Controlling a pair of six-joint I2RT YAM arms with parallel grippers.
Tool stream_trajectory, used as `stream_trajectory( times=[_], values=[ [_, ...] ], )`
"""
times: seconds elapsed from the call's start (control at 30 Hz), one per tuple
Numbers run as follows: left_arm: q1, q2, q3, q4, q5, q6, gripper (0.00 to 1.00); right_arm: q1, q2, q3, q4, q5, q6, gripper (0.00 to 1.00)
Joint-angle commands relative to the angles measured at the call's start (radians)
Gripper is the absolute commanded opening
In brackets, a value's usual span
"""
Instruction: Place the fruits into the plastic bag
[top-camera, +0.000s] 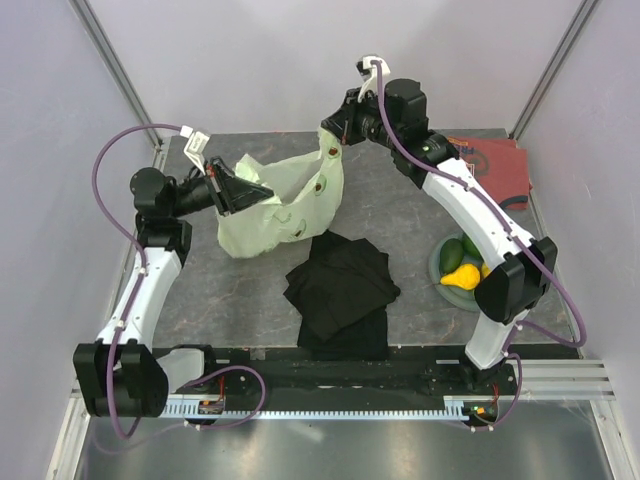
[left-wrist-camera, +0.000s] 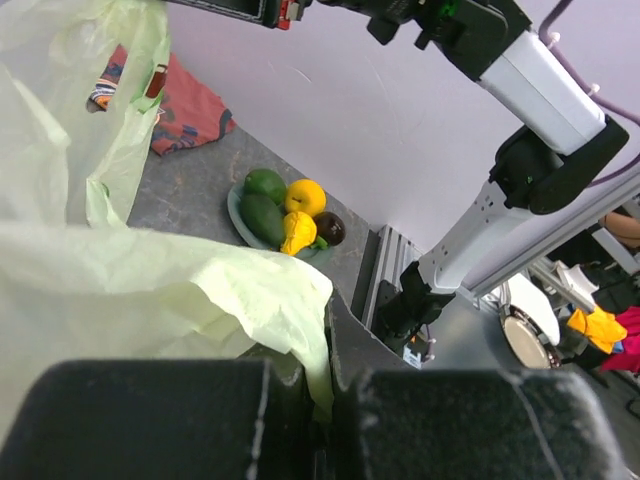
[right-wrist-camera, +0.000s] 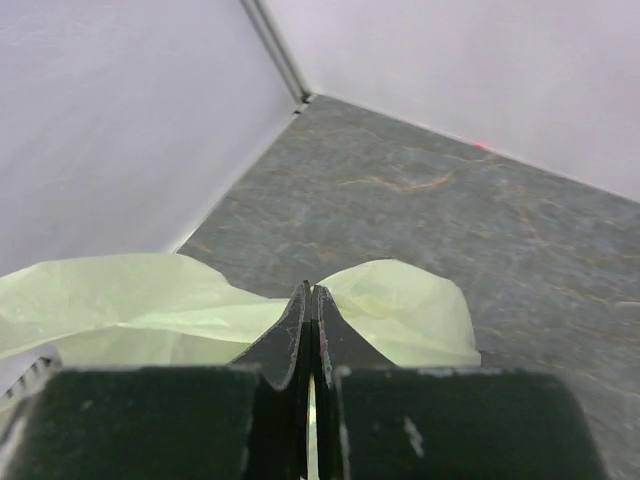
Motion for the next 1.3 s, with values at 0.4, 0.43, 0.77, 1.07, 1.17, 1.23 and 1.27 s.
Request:
stream_trajectory(
  times=[0.4, 0.43, 0.77, 1.07, 1.17, 1.23, 1.27],
  values=[
    [0.005, 0.093, -0.018, 0.123, -0.033, -0.107, 0.02, -0.127, 0.135, 0.502, -0.16, 0.048, -0.084, 0.0],
    [0.005, 0.099, -0.021, 0.116, -0.036, -0.098, 0.01, -0.129, 0.135, 0.493, -0.16, 0.047, -0.085, 0.0],
    [0.006, 0.09, -0.037, -0.009, -0.041, -0.02, 0.02, -0.137, 0.038, 0.148, -0.117, 0.088, -0.105, 0.11],
    [0.006, 0.067, -0.05, -0.007, -0.03, -0.015, 0.02, -0.135, -0.141, 0.027, -0.088, 0.047, -0.108, 0.73],
    [0.006, 0.064, -0.054, -0.007, -0.027, -0.015, 0.02, -0.134, -0.232, -0.052, -0.068, 0.048, -0.107, 0.83],
    [0.006, 0.06, -0.059, -0.006, -0.027, -0.015, 0.02, -0.134, -0.318, -0.131, -0.049, 0.071, -0.105, 0.88],
    [0.006, 0.057, -0.06, -0.006, -0.027, -0.011, 0.02, -0.134, -0.347, -0.159, -0.043, 0.082, -0.099, 0.89]
  ],
)
